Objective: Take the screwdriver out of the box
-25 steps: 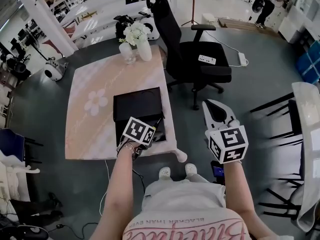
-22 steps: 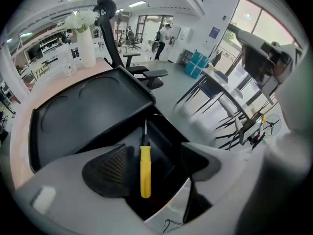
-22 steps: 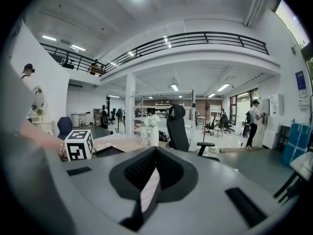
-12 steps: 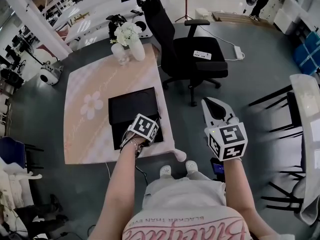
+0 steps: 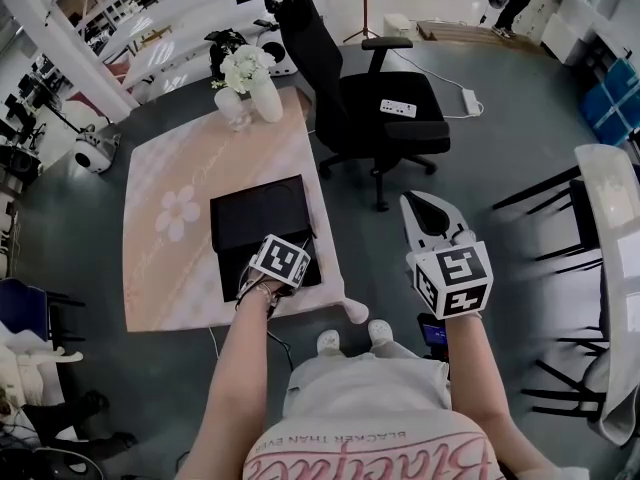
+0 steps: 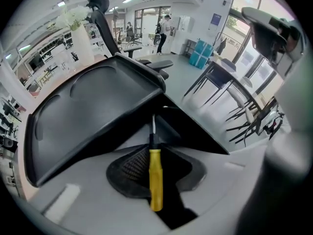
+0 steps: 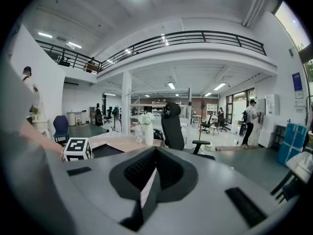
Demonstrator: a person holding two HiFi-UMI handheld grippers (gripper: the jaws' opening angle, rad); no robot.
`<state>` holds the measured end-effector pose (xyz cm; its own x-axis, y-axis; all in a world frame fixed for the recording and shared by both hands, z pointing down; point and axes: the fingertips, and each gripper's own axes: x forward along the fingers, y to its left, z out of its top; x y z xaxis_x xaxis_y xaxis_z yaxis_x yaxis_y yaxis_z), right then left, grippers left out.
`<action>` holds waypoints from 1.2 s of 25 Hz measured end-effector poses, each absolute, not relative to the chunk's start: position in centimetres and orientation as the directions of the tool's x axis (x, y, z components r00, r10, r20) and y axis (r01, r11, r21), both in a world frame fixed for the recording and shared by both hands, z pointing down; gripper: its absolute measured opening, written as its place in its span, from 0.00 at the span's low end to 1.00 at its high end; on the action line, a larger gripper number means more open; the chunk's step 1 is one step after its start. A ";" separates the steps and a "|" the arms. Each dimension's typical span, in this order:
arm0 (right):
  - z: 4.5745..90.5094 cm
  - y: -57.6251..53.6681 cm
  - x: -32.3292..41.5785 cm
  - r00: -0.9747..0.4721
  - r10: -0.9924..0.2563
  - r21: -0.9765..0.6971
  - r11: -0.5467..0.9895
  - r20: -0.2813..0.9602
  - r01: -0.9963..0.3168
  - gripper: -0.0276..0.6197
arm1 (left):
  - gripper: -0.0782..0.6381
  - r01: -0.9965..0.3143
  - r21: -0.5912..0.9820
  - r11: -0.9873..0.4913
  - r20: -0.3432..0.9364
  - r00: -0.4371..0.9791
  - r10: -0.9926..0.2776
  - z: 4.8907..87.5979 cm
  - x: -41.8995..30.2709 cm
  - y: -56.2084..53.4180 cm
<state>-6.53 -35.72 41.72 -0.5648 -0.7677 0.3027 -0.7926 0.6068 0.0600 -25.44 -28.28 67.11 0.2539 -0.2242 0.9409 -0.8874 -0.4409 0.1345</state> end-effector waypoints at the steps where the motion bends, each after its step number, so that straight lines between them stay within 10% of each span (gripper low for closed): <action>1: 41.7 -35.7 -6.6 -0.565 -0.767 0.060 0.607 0.303 -0.792 0.05 | 0.22 -0.885 0.137 -0.444 0.941 0.256 -0.222 67.1 -25.5 -28.2; 14: 41.5 -34.9 -8.0 -0.588 -0.754 0.053 0.626 0.293 -0.778 0.05 | 0.22 -0.791 0.085 -0.606 0.943 0.260 -0.208 64.9 -26.5 -26.5; 30: 38.3 -34.3 -10.3 -0.658 -0.712 0.081 0.692 0.245 -0.718 0.05 | 0.22 -0.877 0.225 -0.423 0.697 0.449 -0.559 54.6 -27.5 -26.7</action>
